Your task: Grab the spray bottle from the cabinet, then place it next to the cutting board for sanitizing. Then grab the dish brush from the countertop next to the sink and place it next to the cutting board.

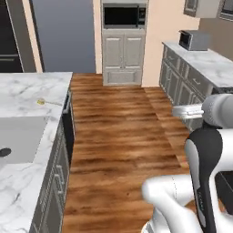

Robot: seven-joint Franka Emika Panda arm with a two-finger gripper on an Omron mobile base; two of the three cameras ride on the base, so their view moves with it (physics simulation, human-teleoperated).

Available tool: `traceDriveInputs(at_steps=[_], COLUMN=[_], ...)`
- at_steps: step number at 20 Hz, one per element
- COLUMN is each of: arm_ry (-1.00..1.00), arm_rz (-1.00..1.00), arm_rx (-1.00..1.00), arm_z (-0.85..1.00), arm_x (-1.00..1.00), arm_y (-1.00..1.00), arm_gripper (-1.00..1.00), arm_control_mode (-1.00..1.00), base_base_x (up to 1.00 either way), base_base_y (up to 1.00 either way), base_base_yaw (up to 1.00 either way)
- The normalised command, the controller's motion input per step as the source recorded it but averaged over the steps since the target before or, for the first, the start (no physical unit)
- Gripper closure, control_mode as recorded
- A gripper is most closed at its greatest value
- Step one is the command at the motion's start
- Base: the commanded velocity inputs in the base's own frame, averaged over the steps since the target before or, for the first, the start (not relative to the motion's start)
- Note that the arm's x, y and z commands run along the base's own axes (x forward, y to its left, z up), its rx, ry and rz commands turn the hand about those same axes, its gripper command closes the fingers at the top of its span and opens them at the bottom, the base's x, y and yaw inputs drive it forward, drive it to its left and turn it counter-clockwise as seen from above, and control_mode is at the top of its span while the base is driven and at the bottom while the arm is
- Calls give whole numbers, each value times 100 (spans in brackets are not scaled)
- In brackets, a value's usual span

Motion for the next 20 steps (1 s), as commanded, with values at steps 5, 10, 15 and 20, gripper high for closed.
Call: traceDriveInputs(at_steps=[5, 10, 15, 20], arm_ry=[0, 0, 0, 0], arm_rz=[0, 0, 0, 0], arm_rx=[0, 0, 0, 0], arm_z=[0, 0, 0, 0], arm_x=[0, 0, 0, 0], arm_y=[0, 0, 0, 0], arm_gripper=[-100, -100, -100, -100], arm_control_mode=[100, 100, 100, 100], base_base_x=[0, 37, 96, 95], base_base_y=[0, -7, -63, -100], base_base_yaw=[100, 95, 66, 43])
